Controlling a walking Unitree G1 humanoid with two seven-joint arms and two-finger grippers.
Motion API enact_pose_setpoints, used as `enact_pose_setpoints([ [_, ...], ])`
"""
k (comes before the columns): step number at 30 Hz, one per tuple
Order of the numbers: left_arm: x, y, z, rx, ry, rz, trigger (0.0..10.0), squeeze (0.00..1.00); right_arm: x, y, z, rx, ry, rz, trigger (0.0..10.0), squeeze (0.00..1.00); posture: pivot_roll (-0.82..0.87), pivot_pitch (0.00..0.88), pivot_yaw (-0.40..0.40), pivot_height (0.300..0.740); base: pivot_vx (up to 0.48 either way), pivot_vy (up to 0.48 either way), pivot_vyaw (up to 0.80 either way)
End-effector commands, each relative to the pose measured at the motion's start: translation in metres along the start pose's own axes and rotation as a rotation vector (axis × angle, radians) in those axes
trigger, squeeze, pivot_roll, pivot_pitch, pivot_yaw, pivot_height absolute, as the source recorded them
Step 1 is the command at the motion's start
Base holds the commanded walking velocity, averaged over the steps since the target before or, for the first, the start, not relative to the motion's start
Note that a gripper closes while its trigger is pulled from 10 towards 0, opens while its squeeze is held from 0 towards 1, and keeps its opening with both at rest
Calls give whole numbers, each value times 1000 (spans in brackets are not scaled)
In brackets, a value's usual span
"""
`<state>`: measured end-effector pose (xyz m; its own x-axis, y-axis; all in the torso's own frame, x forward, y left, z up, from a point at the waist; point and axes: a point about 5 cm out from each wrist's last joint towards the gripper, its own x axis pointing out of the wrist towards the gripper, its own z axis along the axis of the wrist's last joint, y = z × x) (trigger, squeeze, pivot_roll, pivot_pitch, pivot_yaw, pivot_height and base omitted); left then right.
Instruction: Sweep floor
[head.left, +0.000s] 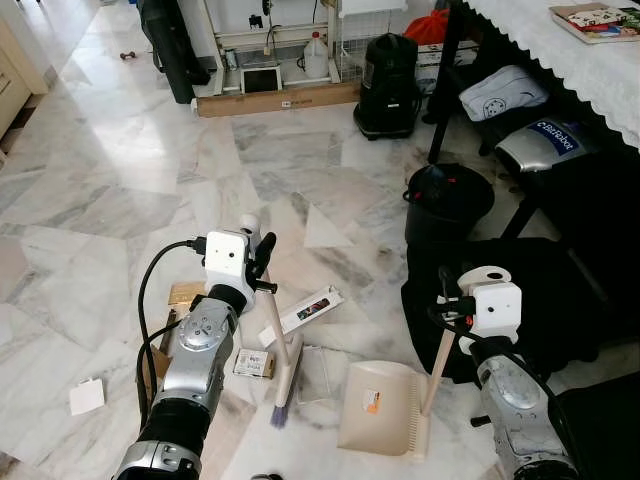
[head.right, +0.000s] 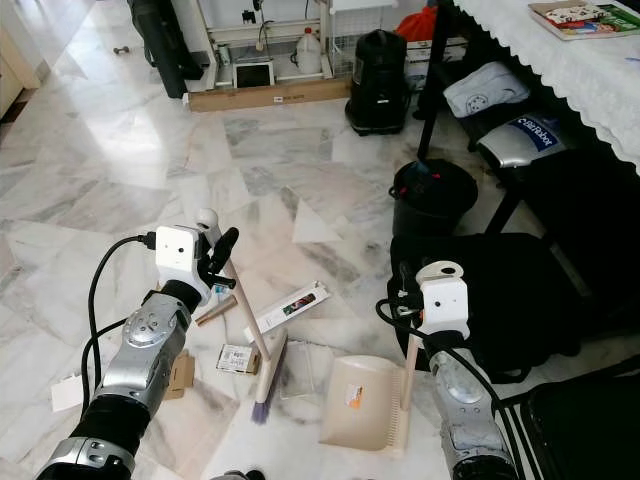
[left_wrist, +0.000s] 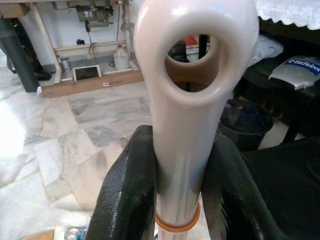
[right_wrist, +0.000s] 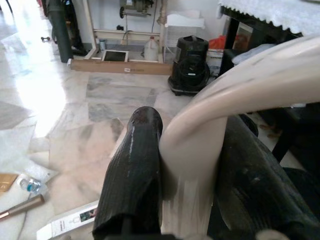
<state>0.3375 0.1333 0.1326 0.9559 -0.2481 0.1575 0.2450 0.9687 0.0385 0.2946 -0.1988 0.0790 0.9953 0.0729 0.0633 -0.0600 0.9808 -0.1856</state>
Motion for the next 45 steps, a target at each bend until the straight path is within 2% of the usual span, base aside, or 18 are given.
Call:
enact_pose_setpoints([
  [1,3,3,9,19,-43,5,10000,0,3,0,10,-25,-55,17,10000,0,52,71,36,740,240,0,606],
  [6,3,3,9,21,-46,9,10000,0,3,1,9,2,-50,8,10000,0,55,68,36,740,249,0,0],
  [28,4,5,10,27,-51,19,10000,0,4,2,9,5,-47,20,10000,0,62,87,32,740,265,0,0],
  [45,2,6,8,32,-42,16,10000,0,0,6,2,25,-26,18,10000,0,65,107,35,740,0,0,0],
])
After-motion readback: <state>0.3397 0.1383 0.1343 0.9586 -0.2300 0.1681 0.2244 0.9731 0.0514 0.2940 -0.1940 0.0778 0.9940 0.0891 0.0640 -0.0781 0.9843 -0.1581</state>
